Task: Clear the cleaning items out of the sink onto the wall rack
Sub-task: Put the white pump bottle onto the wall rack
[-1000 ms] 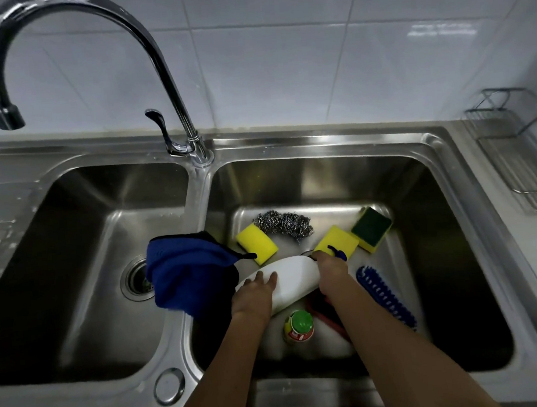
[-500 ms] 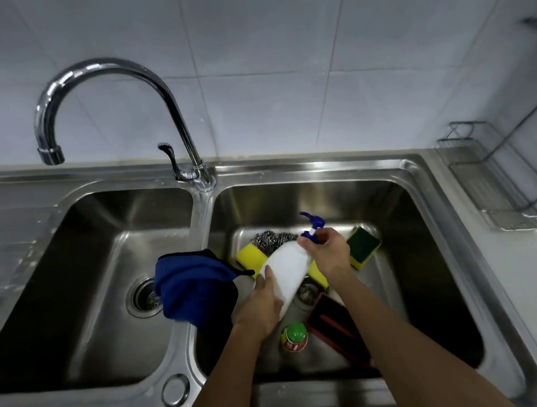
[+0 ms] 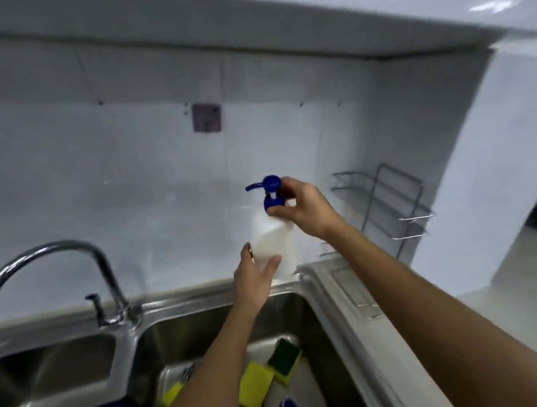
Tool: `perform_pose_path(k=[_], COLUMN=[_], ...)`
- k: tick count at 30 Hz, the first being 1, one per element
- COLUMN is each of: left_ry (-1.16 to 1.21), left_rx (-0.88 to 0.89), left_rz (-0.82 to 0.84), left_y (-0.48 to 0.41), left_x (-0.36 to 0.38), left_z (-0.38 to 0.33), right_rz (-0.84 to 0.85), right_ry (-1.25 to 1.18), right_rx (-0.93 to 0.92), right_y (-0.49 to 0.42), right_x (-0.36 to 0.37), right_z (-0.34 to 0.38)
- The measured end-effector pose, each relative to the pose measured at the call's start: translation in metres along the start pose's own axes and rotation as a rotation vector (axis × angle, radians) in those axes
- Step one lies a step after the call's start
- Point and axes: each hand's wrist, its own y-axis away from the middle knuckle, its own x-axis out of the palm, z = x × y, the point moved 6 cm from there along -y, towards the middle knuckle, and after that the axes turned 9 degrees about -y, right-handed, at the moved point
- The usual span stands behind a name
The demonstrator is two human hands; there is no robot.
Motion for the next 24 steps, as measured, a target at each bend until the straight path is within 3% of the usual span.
perform_pose_path(k=[6,11,16,24], left_ry=[0.038,0.082,0.106,0.024], left_rx=[0.26,0.361,0.37,0.323], left_rz=[-0.049,-0.024,-0.002,0.016], left_y=[-0.013,-0.024,-0.045,-0.073], left_x=[0.028,0.068,0.107,0.154], left_z=[-0.149,-0.223,-0.261,-0.259], right_rz=[-0.142,-0.183,-0.294,-0.357], right_ry=[0.118,0.221,0.175,-0.048], right_rx=[-0.169,-0.251,-0.265,-0.129], right_y=[-0.002,-0.003,-0.017,-0.049], right_x=[-0.127,-0.191,-0.24,-0.266], right_z=[0.058,0.057,0.022,-0.045])
